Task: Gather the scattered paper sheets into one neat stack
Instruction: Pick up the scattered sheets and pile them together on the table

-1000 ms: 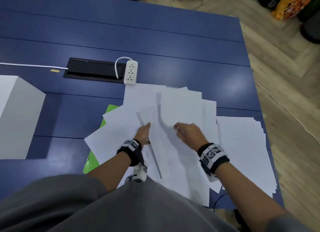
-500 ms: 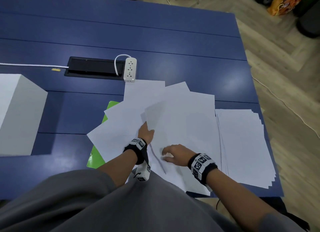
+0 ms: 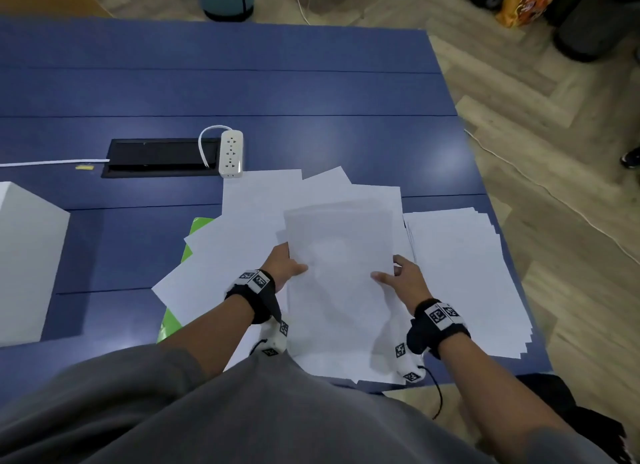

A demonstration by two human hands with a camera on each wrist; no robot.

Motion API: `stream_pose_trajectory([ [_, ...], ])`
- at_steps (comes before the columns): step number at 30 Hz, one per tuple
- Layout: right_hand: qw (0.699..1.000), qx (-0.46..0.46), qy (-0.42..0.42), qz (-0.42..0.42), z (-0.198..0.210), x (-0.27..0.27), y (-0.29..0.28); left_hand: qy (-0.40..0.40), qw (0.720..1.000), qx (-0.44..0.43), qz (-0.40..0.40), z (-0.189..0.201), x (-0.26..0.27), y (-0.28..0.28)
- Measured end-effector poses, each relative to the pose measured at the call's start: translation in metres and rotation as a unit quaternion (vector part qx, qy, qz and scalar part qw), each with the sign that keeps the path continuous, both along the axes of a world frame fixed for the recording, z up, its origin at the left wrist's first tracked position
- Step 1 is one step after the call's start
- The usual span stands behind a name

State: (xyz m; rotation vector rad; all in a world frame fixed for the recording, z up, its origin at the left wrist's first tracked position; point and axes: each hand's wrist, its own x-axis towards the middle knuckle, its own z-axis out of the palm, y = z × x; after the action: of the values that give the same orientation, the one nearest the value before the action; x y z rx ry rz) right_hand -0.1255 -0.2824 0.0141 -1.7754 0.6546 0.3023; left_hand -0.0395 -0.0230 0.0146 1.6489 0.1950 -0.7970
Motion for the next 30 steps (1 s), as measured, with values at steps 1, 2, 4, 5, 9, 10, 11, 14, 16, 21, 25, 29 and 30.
stream_pose_trajectory([
  [1, 1.000, -0.012, -0.009, 0.000, -0.001, -0.003, -0.008, 0.011, 1.000, -0.020, 0.003, -0.001, 0.000, -0.009],
  [2, 0.999, -0.030, -0.016, -0.009, -0.001, -0.005, -0.017, 0.029, 0.999, -0.042, 0.014, -0.003, -0.001, -0.020],
  [4, 0.998, -0.053, -0.019, -0.033, 0.001, -0.009, -0.034, 0.067, 0.996, -0.053, 0.031, -0.012, -0.001, -0.042],
  [5, 0.997, -0.067, -0.017, -0.044, 0.001, -0.012, -0.045, 0.078, 0.996, -0.040, 0.025, -0.016, -0.002, -0.058],
  [9, 0.983, -0.167, 0.021, -0.070, 0.003, -0.025, -0.093, 0.046, 0.996, 0.052, -0.052, -0.031, -0.007, -0.123],
  [10, 0.979, -0.190, 0.039, -0.067, 0.001, -0.029, -0.107, 0.028, 0.994, 0.076, -0.080, -0.033, -0.009, -0.140],
  [11, 0.976, -0.201, 0.055, -0.069, -0.004, -0.032, -0.121, 0.012, 0.989, 0.100, -0.110, -0.033, -0.012, -0.155],
  [14, 0.967, -0.222, 0.092, -0.088, -0.013, -0.042, -0.155, -0.005, 0.973, 0.148, -0.179, -0.033, -0.018, -0.194],
  [16, 0.959, -0.238, 0.110, -0.105, -0.015, -0.049, -0.173, -0.008, 0.960, 0.175, -0.217, -0.035, -0.021, -0.217],
  [21, 0.951, -0.228, 0.165, -0.125, -0.017, -0.049, -0.199, -0.012, 0.936, 0.178, -0.303, -0.027, -0.020, -0.261],
  [25, 0.948, -0.256, 0.113, -0.150, -0.017, -0.044, -0.210, -0.031, 0.946, 0.181, -0.268, -0.036, -0.017, -0.285],
  [29, 0.936, -0.327, 0.081, -0.100, -0.026, -0.039, -0.216, -0.038, 0.959, 0.177, -0.218, -0.043, -0.015, -0.295],
  [30, 0.924, -0.362, 0.101, -0.064, -0.029, -0.038, -0.215, -0.035, 0.961, 0.178, -0.211, -0.045, -0.014, -0.298],
])
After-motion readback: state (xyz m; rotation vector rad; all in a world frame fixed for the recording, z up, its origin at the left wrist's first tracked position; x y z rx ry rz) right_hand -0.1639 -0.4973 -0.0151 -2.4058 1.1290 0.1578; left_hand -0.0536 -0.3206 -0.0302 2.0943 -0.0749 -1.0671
